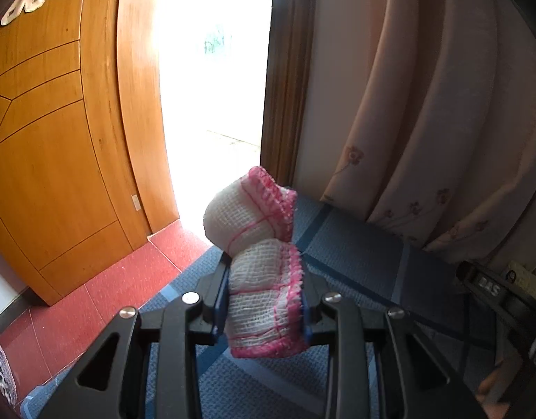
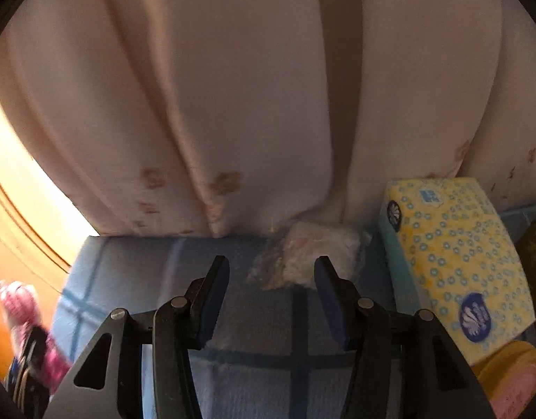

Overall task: Organize soft objects
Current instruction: 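Grasp the crumpled clear plastic bag with the right gripper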

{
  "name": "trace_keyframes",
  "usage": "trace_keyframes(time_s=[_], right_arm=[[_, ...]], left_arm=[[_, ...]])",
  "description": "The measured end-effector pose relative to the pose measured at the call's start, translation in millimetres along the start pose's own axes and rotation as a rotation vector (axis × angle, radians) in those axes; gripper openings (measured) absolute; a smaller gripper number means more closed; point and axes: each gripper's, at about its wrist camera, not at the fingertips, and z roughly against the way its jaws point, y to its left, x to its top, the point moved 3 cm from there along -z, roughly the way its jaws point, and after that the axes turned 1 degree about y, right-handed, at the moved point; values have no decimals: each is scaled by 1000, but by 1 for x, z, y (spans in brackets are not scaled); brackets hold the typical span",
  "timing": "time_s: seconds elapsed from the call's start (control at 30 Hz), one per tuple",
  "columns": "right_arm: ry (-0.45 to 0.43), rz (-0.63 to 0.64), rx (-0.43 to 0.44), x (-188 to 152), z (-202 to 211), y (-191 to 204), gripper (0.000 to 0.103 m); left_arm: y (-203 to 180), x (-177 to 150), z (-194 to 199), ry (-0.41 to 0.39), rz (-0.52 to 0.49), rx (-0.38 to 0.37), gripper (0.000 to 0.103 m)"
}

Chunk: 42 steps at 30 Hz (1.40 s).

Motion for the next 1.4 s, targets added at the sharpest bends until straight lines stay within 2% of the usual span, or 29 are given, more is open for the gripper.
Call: trace_keyframes(time_s=[0.13,0.27,0.43,0.53,0.57,0.67,0.93,1.03,1.27,1.4], right_arm=[[20,-17,-44,6,-14,-1,54],[26,36,-117,8,-26,2,54],[41,40,-131,12,-30,-1,53],[42,49,-149,12,-32,-1,40],[38,35,-139,11,-32,-2,33],[31,24,-124,9,-28,-11,22],[-1,16,-69,-1,-9,-36,11],[-62,40,-21,-12,12,-34,10],[-304,197,77,-36,81,-25,10],[-424,333,216,-62,121,-15,10]], left_arm=[[1,3,-7,7,-8,-11,31],[2,9,-18,16,-5,-18,32],[4,11,-26,27,4,-23,32],[4,9,-25,31,9,-25,32],[4,9,-25,32,12,-28,32],[5,9,-25,33,13,-30,32],[5,9,-28,41,24,-29,32],[5,9,-29,43,25,-36,32],[4,10,-32,47,12,-57,32],[3,9,-34,63,11,-92,32]])
